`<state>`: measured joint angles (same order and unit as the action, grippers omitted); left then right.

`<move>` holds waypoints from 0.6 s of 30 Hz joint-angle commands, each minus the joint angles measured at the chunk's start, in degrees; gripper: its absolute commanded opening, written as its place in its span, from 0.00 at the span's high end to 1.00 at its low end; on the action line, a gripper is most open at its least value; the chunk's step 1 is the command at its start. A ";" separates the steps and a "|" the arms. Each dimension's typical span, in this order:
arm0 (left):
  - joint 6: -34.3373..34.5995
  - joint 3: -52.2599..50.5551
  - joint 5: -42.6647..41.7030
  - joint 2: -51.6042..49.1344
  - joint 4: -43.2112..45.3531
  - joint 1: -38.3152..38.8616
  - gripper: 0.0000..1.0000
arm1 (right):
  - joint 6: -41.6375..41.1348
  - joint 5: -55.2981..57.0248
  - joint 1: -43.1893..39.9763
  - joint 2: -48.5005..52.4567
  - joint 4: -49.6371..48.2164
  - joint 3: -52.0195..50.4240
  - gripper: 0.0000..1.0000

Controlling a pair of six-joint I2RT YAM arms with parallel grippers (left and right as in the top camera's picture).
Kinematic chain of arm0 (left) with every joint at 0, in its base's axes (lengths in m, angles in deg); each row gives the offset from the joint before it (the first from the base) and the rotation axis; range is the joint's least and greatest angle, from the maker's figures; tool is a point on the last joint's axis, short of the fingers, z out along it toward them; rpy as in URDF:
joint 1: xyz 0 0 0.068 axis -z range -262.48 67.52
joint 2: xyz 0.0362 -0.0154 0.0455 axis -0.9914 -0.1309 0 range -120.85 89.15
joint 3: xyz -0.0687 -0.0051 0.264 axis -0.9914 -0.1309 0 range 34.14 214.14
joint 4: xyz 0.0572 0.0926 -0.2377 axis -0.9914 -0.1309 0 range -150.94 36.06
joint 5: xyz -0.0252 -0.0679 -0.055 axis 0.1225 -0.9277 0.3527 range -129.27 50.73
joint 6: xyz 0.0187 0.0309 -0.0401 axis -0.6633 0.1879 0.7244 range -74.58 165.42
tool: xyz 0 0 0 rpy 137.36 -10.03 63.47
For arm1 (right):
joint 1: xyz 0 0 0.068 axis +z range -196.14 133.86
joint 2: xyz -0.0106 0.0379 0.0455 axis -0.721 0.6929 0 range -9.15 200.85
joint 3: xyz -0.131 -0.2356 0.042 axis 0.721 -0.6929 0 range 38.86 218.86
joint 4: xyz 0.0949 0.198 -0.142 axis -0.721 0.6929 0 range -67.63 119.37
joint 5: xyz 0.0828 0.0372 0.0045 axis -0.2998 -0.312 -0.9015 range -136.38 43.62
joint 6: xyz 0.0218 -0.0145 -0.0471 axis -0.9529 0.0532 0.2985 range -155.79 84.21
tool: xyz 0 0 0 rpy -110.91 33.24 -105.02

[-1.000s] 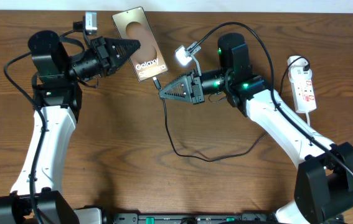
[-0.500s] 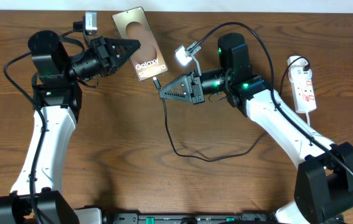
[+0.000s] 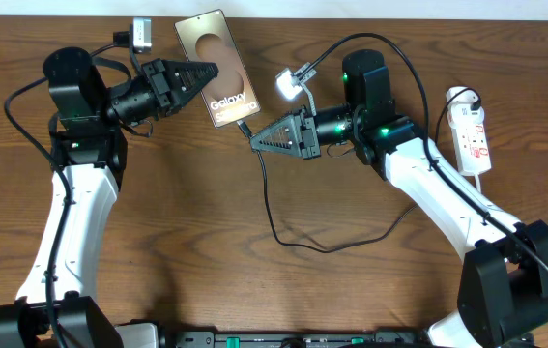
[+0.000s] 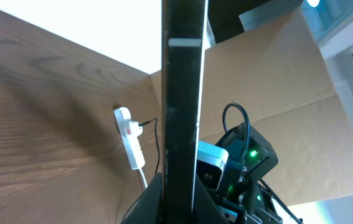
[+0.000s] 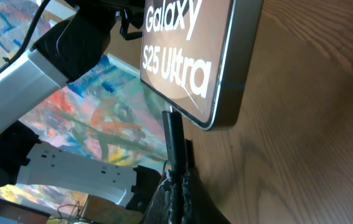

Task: Plug charger to phone and switch on socket

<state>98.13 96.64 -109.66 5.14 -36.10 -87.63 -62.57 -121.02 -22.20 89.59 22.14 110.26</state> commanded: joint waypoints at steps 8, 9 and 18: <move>-1.66 1.49 -3.50 0.96 0.48 0.09 0.93 | -0.66 3.61 2.14 0.28 -0.48 0.20 0.99; -1.66 1.49 -3.50 0.96 0.48 0.09 0.93 | -0.68 4.00 2.62 0.28 -0.61 0.20 0.99; -1.66 1.49 -3.52 0.96 0.48 0.09 0.93 | -4.79 4.26 3.78 0.28 -9.38 0.20 0.99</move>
<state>97.71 96.64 -110.51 5.14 -35.81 -88.00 -64.87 -118.28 -18.63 89.89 15.30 109.86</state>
